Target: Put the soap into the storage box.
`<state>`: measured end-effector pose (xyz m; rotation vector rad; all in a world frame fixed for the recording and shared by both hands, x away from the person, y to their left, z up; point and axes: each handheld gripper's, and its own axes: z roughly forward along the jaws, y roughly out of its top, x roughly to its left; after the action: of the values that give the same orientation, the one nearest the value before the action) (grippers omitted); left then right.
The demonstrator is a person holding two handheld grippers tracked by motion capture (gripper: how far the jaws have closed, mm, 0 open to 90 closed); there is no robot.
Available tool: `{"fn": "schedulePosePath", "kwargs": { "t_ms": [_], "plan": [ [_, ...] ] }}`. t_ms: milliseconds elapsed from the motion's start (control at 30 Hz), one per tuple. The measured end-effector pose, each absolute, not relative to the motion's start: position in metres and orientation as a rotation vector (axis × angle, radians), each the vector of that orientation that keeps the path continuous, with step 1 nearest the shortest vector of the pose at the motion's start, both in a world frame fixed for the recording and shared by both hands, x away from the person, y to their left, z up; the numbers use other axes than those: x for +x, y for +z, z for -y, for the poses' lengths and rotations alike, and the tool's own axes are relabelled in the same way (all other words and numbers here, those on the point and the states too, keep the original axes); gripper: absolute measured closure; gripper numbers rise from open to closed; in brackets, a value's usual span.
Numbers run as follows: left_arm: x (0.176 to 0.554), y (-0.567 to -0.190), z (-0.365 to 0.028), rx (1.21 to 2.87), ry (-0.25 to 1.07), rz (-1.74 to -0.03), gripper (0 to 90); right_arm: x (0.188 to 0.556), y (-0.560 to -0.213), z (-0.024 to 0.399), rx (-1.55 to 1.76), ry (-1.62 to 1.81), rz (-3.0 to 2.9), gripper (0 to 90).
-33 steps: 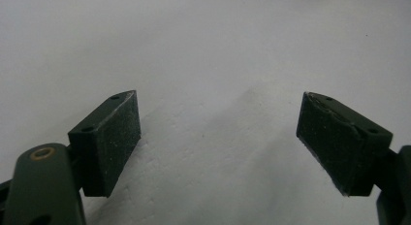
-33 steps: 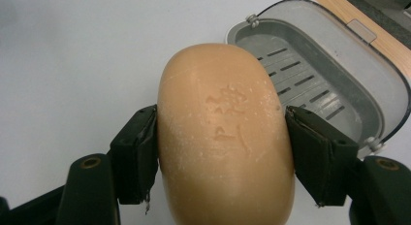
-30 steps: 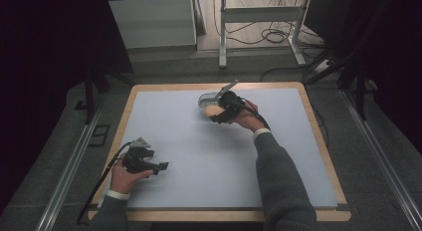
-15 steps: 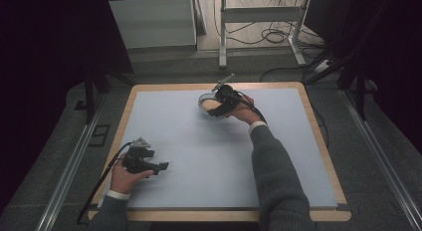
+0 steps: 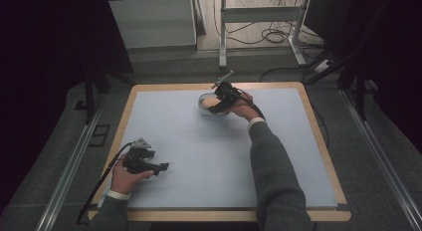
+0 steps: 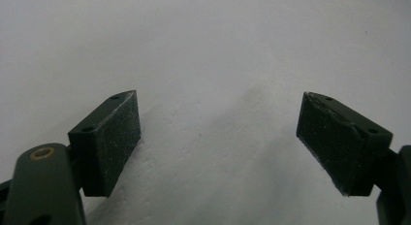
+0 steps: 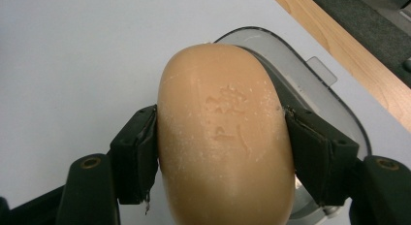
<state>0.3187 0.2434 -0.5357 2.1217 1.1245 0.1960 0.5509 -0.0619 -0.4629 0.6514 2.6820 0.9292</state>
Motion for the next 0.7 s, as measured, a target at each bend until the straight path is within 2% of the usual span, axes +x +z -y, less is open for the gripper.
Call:
{"fn": "schedulePosePath", "kwargs": {
  "t_ms": [433, 700],
  "plan": [
    [0.318, -0.537, -0.242, 2.129, 0.194, -1.121, 16.2, 0.562, -0.471, 0.065, 0.664, 0.88, -2.673, 31.0],
    [0.318, -0.536, -0.241, 2.132, 0.195, -1.119, 16.3, 0.554, -0.455, 0.07, 0.669, 0.928, -2.631, 30.7]
  ]
}}
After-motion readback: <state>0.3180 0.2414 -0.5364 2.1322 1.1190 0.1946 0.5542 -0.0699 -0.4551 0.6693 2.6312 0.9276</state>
